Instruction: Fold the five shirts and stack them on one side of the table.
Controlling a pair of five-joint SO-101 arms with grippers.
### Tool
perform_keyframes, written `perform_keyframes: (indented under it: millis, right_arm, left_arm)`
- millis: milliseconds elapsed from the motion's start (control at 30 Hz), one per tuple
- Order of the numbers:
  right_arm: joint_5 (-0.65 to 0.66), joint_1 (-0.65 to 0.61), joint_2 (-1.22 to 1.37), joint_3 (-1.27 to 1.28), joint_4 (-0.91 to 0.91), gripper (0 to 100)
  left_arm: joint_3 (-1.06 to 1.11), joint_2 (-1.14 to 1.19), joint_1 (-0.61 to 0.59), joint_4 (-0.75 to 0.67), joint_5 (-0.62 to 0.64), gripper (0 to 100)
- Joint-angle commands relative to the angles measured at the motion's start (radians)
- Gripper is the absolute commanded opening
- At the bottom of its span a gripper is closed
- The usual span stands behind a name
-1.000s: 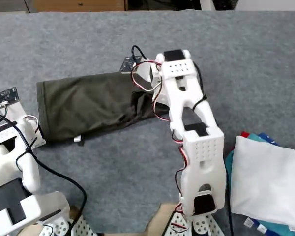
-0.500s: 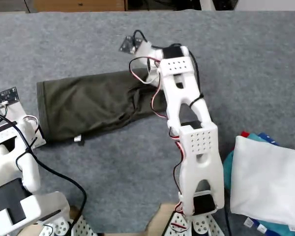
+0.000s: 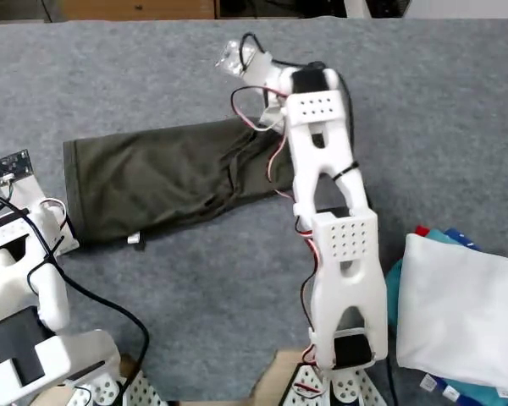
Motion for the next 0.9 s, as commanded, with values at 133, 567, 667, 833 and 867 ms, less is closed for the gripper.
perform_keyframes:
  millis: [133, 567, 667, 833, 867]
  right_arm:
    - [-0.144, 0.064, -0.142, -0.432, 0.331, 1.2]
    - [-0.423, 0.346, -0.226, -0.134, 0.414, 11.5]
    - [-0.413, 0.357, -0.220, 0.001, 0.368, 14.6]
    - [-0.410, 0.364, -0.160, 0.150, 0.178, 14.8]
    - [-0.411, 0.364, -0.142, 0.173, 0.138, 14.8]
  left_arm:
    - [-0.009, -0.030, 0.006, -0.012, 0.003, 2]
    - [-0.244, -0.028, 0.009, 0.356, 0.055, 2]
    - [-0.365, -0.030, 0.020, 0.466, 0.078, 2]
    - [-0.569, -0.025, 0.078, 0.557, 0.152, 13]
    - [-0.594, -0.021, 0.092, 0.555, 0.166, 16]
